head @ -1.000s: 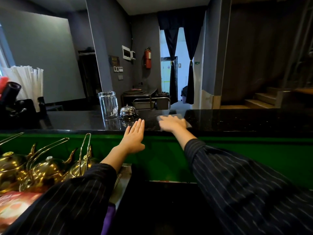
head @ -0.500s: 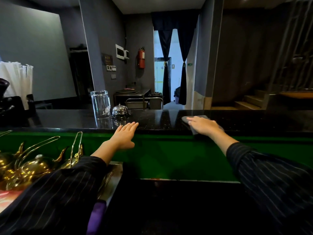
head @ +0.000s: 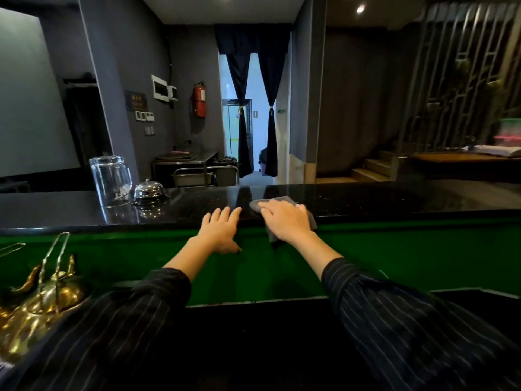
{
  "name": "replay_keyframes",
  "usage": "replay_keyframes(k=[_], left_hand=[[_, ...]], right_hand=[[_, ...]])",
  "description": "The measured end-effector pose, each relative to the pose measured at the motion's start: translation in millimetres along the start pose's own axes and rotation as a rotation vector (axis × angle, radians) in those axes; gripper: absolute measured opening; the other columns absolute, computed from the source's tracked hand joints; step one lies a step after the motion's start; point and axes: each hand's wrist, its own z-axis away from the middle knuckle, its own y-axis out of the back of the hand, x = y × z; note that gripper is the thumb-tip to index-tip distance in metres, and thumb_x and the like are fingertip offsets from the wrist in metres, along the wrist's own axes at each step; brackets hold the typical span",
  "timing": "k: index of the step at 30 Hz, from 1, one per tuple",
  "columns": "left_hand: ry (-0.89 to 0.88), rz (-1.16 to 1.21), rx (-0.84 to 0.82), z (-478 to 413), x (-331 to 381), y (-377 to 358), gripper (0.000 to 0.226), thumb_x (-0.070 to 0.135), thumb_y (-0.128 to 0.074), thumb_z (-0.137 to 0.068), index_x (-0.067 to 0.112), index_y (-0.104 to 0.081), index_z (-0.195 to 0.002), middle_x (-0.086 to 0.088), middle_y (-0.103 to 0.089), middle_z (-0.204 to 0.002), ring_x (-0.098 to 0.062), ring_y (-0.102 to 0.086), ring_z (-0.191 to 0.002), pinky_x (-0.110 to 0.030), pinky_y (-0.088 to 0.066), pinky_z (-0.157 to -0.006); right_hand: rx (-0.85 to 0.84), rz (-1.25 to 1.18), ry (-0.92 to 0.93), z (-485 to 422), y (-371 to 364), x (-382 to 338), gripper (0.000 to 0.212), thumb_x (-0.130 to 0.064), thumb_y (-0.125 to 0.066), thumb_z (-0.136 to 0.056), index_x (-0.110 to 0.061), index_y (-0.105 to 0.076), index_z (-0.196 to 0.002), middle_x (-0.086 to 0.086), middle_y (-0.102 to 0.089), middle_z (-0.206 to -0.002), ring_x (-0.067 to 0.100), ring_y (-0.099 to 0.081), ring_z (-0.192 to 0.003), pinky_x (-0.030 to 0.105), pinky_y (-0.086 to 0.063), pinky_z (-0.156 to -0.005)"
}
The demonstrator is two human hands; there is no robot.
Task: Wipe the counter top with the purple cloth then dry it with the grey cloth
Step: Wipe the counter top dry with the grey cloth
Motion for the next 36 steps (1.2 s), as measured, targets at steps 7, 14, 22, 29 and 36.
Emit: replay_keyframes(k=[7,14,22,29,36], left_hand=[[0.020,-0.010,-0.031,1.4,9.3,6.2,0.115,0.045,-0.075,-0.071,0.024,0.005,-0.151,-0.015,-0.001,-0.160,-0.037,0.001,-0.147,-0.056,-0.004,-0.117],[-0.063,0.218,-0.132,-33.6,88.6,43.2,0.086,0.049,-0.058,-0.079,0.044,-0.006,-0.147,-0.005,-0.007,-0.160,-0.030,0.000,-0.148,-0.073,-0.002,-0.107],[-0.070,0.236,-0.105,-57.9,138.2,26.5,0.090,0.072,-0.045,-0.078,0.041,0.003,-0.149,0.007,-0.002,-0.161,-0.026,-0.001,-0.149,-0.066,0.000,-0.112],[-0.049,0.217,-0.074,-67.9,143.7,24.5,0.064,0.071,-0.017,-0.087,0.049,-0.009,-0.146,0.009,-0.004,-0.161,-0.025,-0.001,-0.149,-0.068,-0.001,-0.112],[-0.026,0.196,-0.046,-69.3,142.5,21.7,0.063,0.069,-0.020,-0.087,0.050,-0.009,-0.146,0.011,-0.007,-0.160,-0.022,-0.004,-0.149,-0.065,-0.004,-0.113]], right_hand=[[-0.130,0.070,-0.346,-8.6,36.1,119.6,0.049,-0.036,-0.022,-0.098,-0.026,-0.053,-0.134,0.002,-0.050,-0.143,0.029,-0.045,-0.131,0.049,-0.028,-0.101],[-0.271,0.141,-0.150,-20.2,22.6,72.1,0.047,-0.033,-0.033,-0.093,-0.035,-0.042,-0.140,0.006,-0.037,-0.152,0.035,-0.032,-0.140,0.060,-0.022,-0.108],[-0.436,0.098,-0.216,-49.0,63.7,191.1,0.054,-0.047,-0.019,-0.101,-0.037,-0.015,-0.154,-0.003,-0.009,-0.165,0.028,-0.011,-0.151,0.056,-0.007,-0.119],[-0.390,0.154,-0.418,-95.3,54.2,241.1,0.058,-0.044,-0.024,-0.100,-0.031,-0.014,-0.155,0.004,-0.006,-0.165,0.033,-0.007,-0.151,0.054,-0.006,-0.118],[-0.429,0.135,-0.042,-127.9,14.2,161.1,0.060,-0.043,-0.034,-0.096,-0.032,-0.020,-0.153,0.007,-0.017,-0.163,0.035,-0.017,-0.148,0.059,-0.012,-0.115]])
